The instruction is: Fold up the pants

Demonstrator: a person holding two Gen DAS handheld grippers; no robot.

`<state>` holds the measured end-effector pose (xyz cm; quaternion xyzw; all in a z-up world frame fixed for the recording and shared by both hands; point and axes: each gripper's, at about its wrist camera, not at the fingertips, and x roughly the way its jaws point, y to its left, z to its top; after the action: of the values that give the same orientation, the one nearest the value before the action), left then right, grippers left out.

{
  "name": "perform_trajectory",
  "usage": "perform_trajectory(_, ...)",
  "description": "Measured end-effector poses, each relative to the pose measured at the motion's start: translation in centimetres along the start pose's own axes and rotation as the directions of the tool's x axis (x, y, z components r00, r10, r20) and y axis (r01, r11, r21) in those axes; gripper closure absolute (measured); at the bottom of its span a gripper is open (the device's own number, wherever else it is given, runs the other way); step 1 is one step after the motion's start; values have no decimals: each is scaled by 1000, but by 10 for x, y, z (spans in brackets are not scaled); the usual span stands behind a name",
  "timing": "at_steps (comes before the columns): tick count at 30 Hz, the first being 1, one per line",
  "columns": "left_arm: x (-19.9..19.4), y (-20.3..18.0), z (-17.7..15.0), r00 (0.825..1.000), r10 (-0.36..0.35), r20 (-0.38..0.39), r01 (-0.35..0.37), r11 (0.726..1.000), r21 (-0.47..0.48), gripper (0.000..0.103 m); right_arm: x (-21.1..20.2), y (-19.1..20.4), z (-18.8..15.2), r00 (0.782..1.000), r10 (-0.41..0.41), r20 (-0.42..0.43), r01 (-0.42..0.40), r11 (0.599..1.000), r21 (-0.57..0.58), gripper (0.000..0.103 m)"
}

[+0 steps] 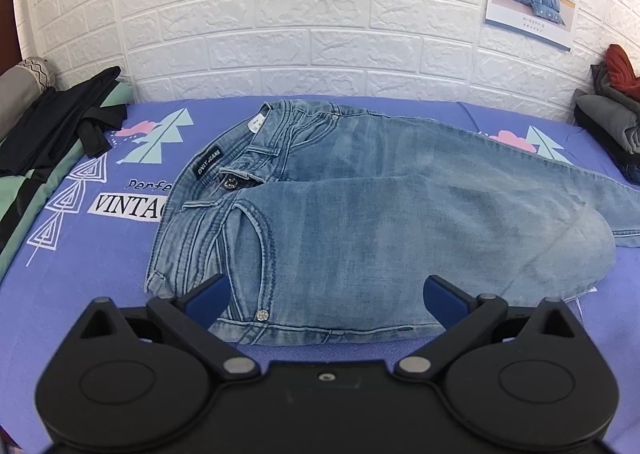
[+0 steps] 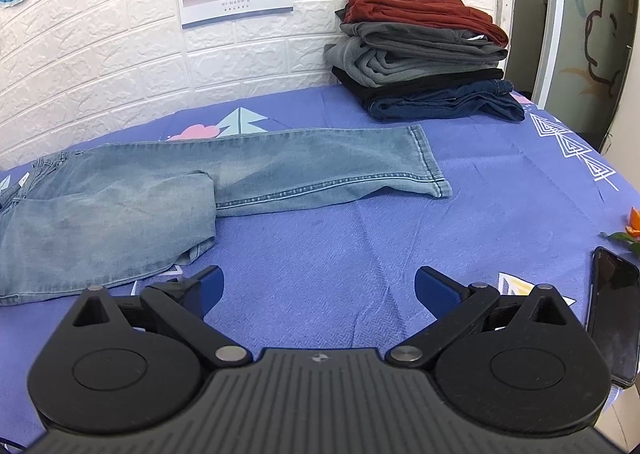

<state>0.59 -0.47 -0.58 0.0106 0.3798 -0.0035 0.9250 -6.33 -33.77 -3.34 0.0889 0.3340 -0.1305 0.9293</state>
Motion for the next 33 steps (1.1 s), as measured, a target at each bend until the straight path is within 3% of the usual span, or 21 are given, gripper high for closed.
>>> perform_trajectory(16,1,8,-3,1000,7,-5,-7,1000,-18,7,2,2,-3,1000,12,-9,-12,1000,0,0)
perform_trajectory(22,5,59,-16,994,105,-37,-109,987,-121,8,27,19,-7,983,171,-69,-170,985,21,0)
perform_trajectory(24,10,78,-22,990,118,-71,-129,978,-162,15,41,28,-9,970,227,-92,-226,974,19,0)
perform_trajectory(28,17,101,-28,991,102,-88,-121,961,-249,18,59,40,-10,958,271,-95,-269,963,28,0)
perform_trajectory(33,36,107,-23,996,22,-89,-52,933,-355,24,69,46,-10,956,276,-94,-279,960,-17,0)
